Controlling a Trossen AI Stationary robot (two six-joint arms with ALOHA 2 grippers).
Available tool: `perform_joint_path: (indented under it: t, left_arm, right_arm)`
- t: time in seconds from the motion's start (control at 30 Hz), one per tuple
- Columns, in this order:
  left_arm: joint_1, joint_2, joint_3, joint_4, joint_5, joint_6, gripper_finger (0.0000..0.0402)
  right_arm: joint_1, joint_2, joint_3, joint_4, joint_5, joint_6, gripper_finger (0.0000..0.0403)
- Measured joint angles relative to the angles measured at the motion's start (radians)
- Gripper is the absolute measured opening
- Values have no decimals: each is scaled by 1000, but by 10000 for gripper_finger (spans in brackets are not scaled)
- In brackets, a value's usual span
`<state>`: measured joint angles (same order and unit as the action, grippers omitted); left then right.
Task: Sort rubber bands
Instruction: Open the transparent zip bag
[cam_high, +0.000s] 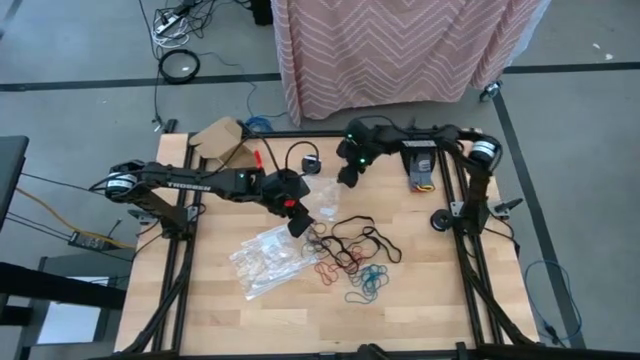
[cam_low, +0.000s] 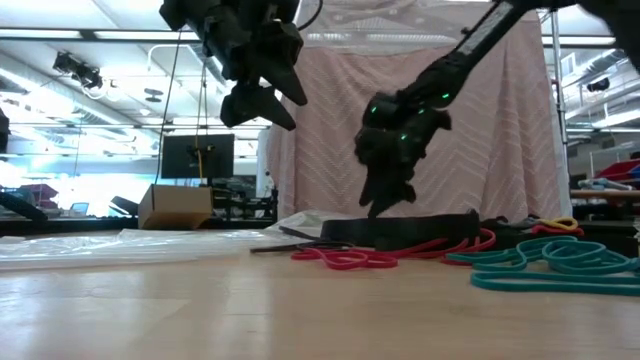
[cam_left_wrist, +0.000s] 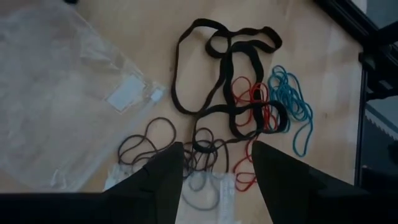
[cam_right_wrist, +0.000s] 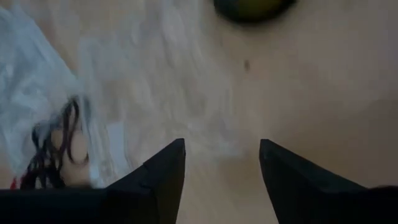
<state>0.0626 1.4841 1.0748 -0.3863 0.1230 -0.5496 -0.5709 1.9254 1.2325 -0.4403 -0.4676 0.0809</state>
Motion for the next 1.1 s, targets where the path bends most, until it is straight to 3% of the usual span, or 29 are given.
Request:
perform_joint_path:
  t: [0.3, 0.37, 0.5, 0.67, 0.9, 1.1]
  left_arm:
    - [-12, 0, 0, -7, 2, -4, 198]
    - [-16, 0, 0, -11, 3, -4, 198]
    - [-18, 0, 0, -11, -6, -2, 198]
    - [-18, 0, 0, -7, -16, -2, 198]
    - [-17, -38, 0, 63, -65, -2, 198]
    - [-17, -149, 0, 126, -260, 0, 198]
  right_arm:
    - [23, 100, 114, -29, -79, 24, 167]
    - [29, 99, 115, -44, -77, 22, 136]
    - [45, 99, 114, -78, -87, -13, 24]
    - [59, 90, 114, -139, -162, 7, 2]
    - [64, -100, 113, -135, -147, 55, 0]
    - [40, -315, 113, -108, -65, 132, 0]
